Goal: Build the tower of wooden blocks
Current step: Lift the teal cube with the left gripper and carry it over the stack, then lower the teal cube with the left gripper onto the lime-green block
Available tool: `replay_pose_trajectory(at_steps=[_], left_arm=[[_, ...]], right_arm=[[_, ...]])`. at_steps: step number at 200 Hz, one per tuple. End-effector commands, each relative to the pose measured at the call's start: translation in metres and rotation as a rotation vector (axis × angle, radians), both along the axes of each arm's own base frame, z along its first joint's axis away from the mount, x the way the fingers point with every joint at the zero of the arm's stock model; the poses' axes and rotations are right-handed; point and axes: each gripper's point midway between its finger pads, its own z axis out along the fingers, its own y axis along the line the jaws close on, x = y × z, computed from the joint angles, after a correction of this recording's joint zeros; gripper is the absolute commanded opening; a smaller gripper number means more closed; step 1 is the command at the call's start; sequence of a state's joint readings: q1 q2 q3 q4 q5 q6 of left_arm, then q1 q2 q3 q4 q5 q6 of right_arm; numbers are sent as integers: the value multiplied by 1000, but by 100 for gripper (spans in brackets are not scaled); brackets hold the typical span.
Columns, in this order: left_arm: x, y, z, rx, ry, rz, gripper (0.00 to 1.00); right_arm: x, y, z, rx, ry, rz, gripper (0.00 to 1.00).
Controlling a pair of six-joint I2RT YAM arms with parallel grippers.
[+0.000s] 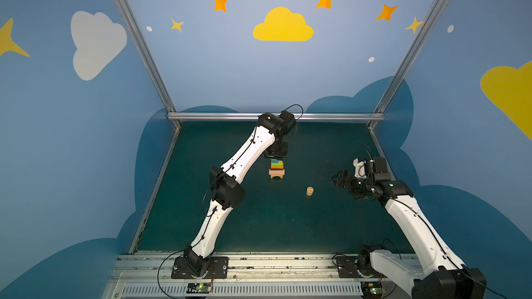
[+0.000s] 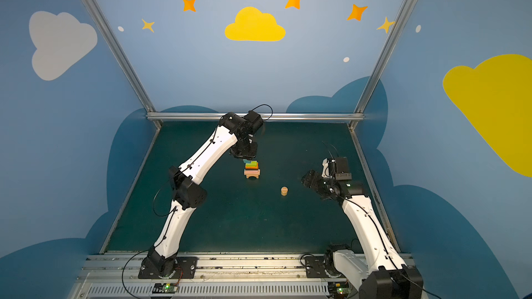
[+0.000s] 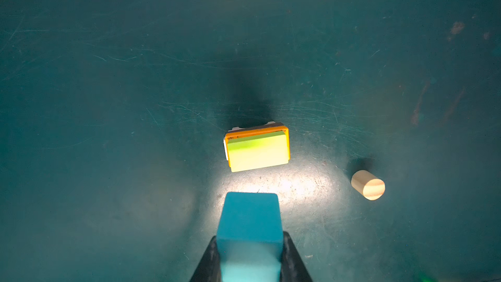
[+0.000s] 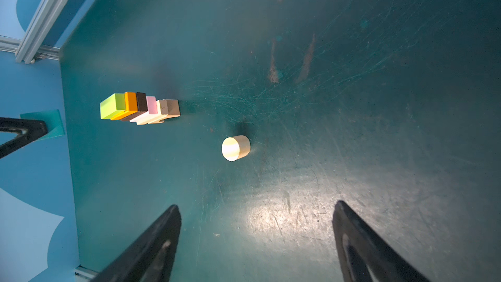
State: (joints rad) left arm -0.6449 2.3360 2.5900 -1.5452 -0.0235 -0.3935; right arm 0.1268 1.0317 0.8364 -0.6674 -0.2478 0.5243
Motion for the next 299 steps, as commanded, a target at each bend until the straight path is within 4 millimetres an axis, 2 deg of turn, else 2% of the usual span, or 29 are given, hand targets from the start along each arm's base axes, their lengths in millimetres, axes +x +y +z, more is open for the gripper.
replay_pose_trajectory(at_steps=[1, 70, 120, 209, 299], left_arm=[[-1, -4, -5, 0, 12, -6, 18], [9, -13, -21, -9, 20, 9, 21], [14, -15, -23, -10, 2, 22, 21], [17, -7, -35, 42, 11, 53, 24], [18, -10, -42, 41, 15, 69, 25]], right_arm=[[-5, 0, -2, 6, 6, 12, 86], [-5, -3, -6, 16, 17, 4, 86], [-6, -5, -7, 22, 17, -2, 86], [-5, -5, -11, 36, 25, -6, 86], [-5, -6, -13, 41, 28, -11, 86]])
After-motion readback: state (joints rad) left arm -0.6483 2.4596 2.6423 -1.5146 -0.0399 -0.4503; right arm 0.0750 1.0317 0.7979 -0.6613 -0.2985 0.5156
